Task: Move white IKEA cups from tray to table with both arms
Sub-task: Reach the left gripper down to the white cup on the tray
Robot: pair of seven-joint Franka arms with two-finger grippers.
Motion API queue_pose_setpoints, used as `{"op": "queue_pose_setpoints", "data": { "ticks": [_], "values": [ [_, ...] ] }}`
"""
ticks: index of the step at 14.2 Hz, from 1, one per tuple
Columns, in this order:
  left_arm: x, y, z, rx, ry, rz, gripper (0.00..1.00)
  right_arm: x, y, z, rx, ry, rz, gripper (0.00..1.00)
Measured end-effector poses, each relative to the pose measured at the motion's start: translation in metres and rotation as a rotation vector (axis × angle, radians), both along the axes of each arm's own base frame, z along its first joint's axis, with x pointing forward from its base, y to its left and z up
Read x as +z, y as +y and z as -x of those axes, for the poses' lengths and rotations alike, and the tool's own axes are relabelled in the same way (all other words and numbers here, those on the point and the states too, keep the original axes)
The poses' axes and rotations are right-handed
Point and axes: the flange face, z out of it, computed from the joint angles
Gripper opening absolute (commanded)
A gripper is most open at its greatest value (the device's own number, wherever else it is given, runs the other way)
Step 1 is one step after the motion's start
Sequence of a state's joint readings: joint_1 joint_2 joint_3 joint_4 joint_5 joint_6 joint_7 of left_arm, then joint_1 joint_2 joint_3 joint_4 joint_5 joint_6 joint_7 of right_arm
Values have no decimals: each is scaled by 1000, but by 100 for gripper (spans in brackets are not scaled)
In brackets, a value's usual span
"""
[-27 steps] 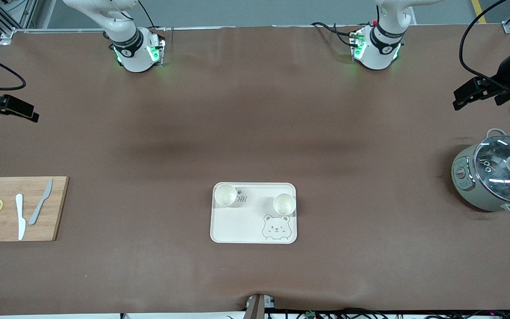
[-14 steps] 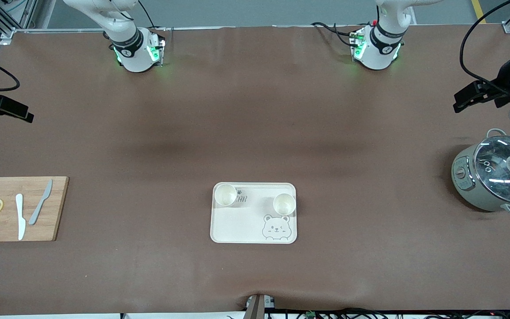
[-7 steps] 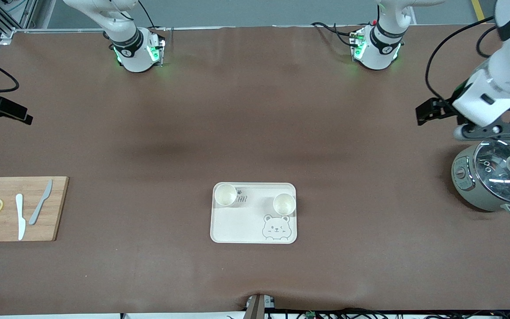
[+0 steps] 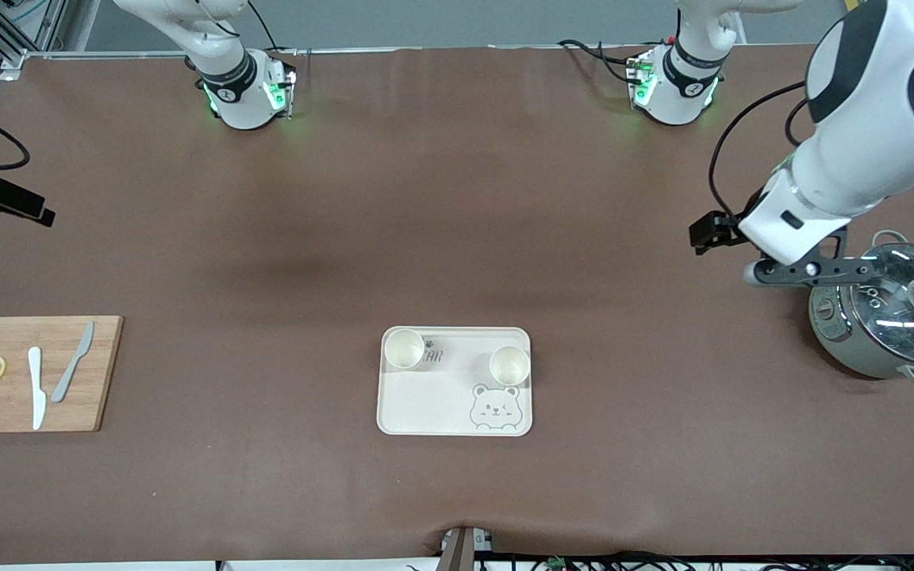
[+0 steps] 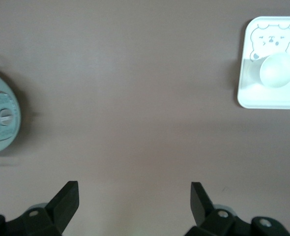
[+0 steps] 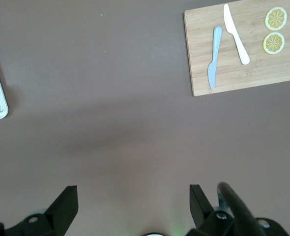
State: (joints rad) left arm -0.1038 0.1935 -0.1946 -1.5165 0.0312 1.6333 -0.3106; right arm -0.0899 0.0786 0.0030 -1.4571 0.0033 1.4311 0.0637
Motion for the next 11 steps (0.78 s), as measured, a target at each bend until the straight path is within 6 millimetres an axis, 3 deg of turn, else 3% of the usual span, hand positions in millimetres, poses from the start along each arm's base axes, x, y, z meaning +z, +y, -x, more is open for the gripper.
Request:
{"op": "queue_pose_setpoints", "data": {
  "ticks": [5, 8, 11],
  "values": [
    [-47, -58, -18, 91, -52, 32, 100, 0, 0, 0, 0, 0, -1, 100],
    [-76, -74, -31, 130, -75, 54, 100, 0, 0, 0, 0, 0, -2, 100],
    [-118, -90, -42, 175, -70, 67, 100, -1, 0, 0, 0, 0, -2, 100]
  ]
}}
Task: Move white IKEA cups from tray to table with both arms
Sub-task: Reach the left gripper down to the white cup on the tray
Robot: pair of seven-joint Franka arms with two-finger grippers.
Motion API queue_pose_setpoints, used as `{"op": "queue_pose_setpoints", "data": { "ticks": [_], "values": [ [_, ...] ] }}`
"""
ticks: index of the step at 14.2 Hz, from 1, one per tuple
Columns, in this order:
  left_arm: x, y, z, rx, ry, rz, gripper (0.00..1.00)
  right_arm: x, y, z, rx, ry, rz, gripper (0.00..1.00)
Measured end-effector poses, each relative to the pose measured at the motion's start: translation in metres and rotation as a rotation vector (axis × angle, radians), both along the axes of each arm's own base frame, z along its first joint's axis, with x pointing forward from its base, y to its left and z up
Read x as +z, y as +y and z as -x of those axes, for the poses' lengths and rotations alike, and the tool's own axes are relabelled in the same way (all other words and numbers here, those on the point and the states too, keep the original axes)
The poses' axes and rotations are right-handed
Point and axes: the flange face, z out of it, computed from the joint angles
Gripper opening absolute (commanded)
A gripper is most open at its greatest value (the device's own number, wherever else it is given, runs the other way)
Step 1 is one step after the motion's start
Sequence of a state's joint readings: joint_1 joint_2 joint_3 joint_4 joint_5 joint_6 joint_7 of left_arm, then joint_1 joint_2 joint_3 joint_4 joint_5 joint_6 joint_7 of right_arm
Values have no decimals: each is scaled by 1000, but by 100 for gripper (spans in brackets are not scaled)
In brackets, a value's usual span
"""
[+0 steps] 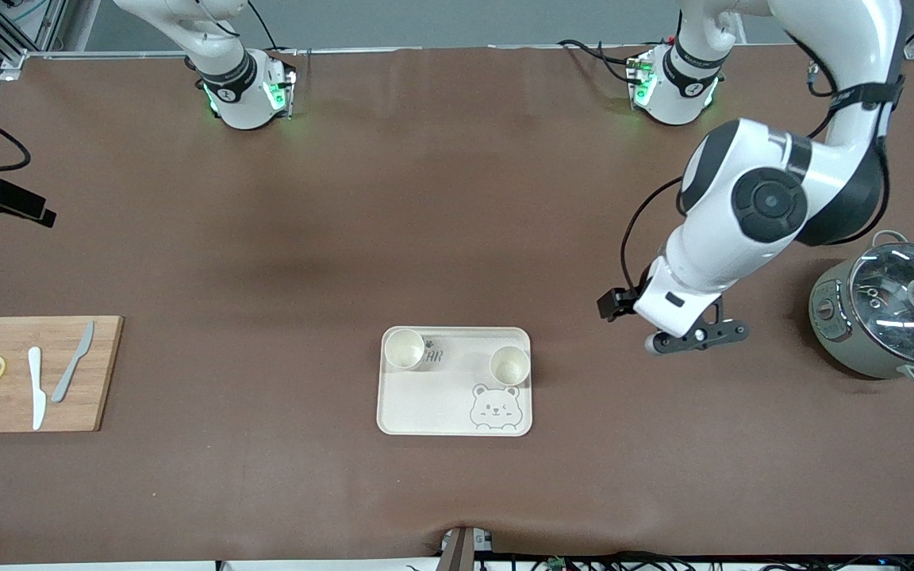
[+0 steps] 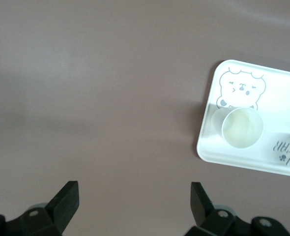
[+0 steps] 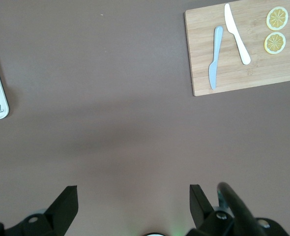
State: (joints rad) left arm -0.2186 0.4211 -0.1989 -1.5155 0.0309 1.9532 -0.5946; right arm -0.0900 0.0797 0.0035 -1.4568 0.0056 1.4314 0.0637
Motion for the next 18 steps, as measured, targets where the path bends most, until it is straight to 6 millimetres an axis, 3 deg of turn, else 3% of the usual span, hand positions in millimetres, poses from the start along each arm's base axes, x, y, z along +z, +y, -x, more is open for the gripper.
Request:
{"op": "queue_pose_setpoints", "data": {
  "ticks": [4, 8, 12, 18],
  "values": [
    [-47, -41, -10, 78, -27, 41, 100, 0, 0, 0, 0, 0, 0, 100],
    [-74, -78, -12, 117, -64, 84, 96, 0, 0, 0, 0, 0, 0, 100],
    [-115, -88, -18, 121, -89, 108, 75, 0, 0, 0, -1, 0, 0, 100],
    [-146, -107, -12, 127, -58, 98, 68, -5, -1, -3, -1, 8, -1, 100]
  ]
}}
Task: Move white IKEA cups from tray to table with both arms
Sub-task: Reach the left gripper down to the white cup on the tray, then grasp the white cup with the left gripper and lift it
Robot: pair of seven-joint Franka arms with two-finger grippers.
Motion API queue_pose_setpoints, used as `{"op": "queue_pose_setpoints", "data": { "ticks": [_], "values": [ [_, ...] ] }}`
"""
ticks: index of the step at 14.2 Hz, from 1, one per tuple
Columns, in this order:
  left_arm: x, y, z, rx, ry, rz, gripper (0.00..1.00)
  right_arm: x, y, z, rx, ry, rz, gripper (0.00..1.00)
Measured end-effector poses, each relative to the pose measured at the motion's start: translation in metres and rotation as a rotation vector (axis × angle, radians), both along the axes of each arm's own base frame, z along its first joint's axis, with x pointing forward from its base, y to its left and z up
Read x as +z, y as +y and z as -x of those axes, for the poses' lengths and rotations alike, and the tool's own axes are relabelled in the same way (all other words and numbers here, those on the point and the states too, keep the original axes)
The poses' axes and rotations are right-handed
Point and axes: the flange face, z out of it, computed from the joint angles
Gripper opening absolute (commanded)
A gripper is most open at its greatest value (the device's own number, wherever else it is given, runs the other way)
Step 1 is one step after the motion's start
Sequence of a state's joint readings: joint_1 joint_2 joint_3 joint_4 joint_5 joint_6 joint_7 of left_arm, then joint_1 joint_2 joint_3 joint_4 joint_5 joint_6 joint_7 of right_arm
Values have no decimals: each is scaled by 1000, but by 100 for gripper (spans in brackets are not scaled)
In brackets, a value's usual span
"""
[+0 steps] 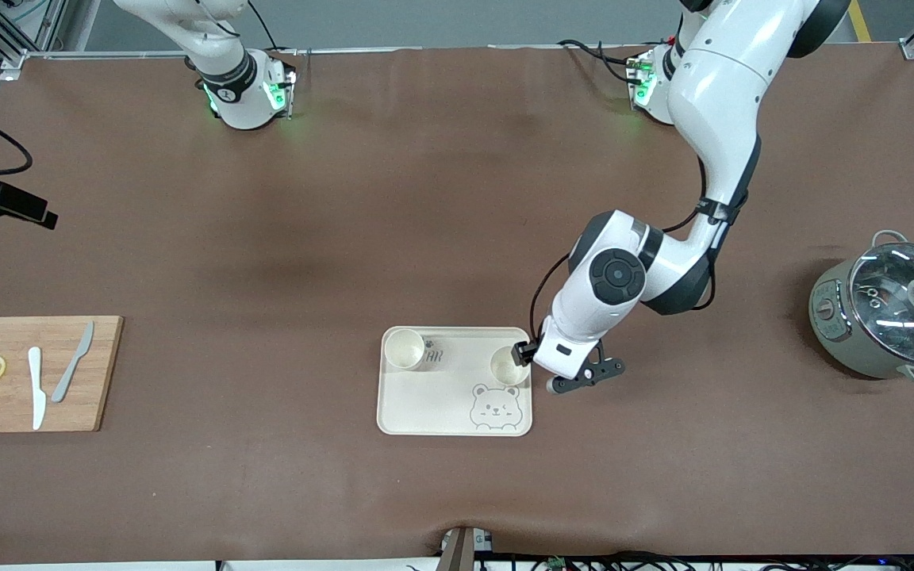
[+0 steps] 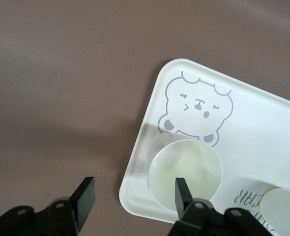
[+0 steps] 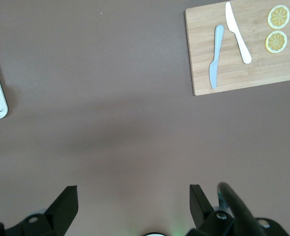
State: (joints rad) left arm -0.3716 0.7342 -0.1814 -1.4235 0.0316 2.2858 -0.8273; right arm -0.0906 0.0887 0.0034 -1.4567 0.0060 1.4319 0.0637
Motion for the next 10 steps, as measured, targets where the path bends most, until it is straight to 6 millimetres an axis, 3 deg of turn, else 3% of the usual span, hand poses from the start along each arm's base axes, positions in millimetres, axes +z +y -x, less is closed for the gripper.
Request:
{"op": "queue_pose_setpoints", "data": {
  "ticks": [3, 5, 7, 9, 10],
  "values": [
    [-14, -8, 1, -7, -5, 6, 61, -3, -1, -1, -2, 6, 0, 100],
    [-25, -13, 1, -9, -14, 14, 49, -11, -4, -5, -7, 20, -2, 100],
    [-32, -17, 2, -14, -16, 18, 32, -25, -9, -11, -14, 42, -4, 100],
    [-34, -21, 3, -18, -16, 18, 4, -39, -12, -19, -17, 55, -5, 100],
    [-35, -24, 4, -22, -16, 18, 0, -47, -12, -23, -17, 63, -6, 100]
  ]
}}
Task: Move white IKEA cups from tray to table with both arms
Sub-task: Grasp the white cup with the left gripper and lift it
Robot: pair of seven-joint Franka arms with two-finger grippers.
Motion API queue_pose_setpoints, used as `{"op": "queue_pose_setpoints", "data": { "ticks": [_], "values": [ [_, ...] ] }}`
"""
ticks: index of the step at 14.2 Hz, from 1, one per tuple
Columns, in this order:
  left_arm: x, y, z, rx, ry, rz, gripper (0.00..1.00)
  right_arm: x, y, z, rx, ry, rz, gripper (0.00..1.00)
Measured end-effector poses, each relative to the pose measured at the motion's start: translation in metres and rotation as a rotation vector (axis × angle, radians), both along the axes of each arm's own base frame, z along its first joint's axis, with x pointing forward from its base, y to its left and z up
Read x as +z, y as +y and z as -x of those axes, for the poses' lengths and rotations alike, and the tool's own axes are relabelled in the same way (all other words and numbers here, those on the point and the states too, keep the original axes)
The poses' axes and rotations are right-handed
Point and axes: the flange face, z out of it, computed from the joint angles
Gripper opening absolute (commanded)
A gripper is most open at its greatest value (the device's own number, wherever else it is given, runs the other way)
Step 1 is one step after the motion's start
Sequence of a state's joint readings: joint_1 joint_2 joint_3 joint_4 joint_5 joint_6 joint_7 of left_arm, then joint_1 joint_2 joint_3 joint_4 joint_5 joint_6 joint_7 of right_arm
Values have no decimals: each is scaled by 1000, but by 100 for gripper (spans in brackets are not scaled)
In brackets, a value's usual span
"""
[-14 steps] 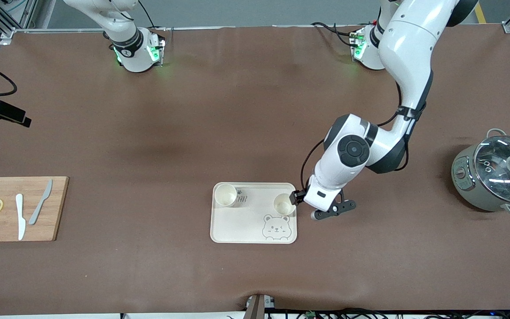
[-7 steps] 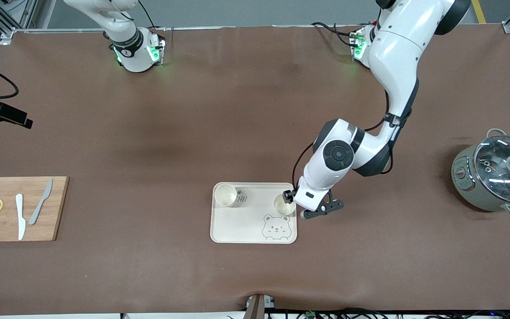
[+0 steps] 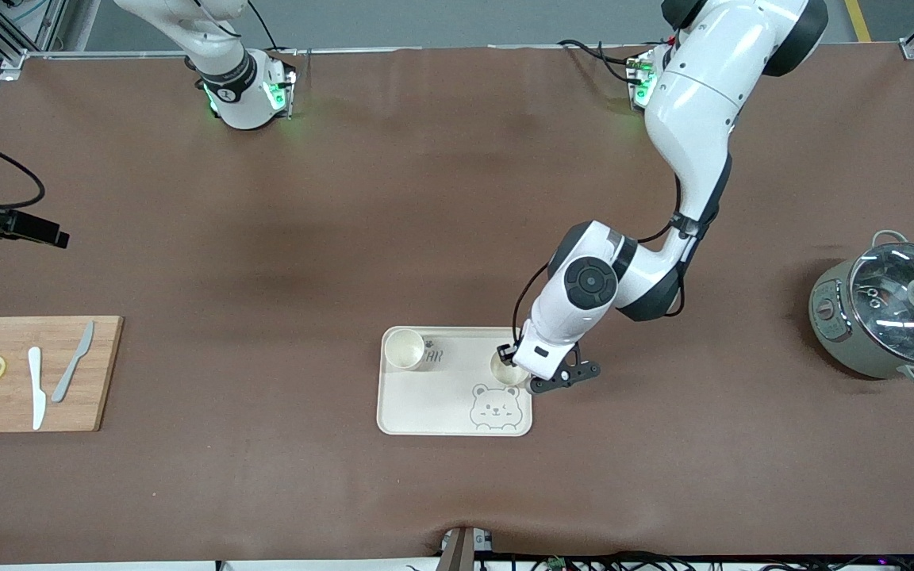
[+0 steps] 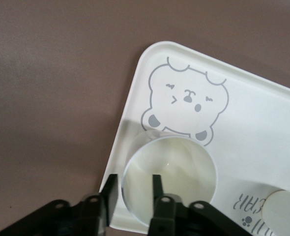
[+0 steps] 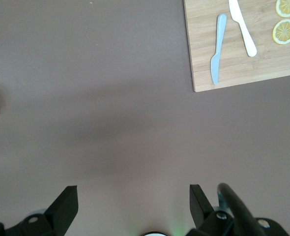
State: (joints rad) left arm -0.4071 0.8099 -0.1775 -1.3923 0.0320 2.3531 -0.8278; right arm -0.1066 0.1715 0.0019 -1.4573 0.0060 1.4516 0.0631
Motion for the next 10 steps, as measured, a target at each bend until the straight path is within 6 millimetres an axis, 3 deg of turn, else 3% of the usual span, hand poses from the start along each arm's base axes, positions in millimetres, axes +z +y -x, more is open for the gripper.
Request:
{"op": "queue_pose_setpoints", "data": {
  "ticks": [4, 7, 10],
  "values": [
    [-1, -7, 4, -12, 0, -1, 0, -36, -5, -22, -4, 4, 1, 100],
    [1, 1, -3, 2, -11, -11, 0, -62, -20, -36, -26, -4, 0, 100],
    [17, 6, -13, -14, -64, -35, 0, -87, -26, -50, -40, -24, -20, 100]
  ]
}}
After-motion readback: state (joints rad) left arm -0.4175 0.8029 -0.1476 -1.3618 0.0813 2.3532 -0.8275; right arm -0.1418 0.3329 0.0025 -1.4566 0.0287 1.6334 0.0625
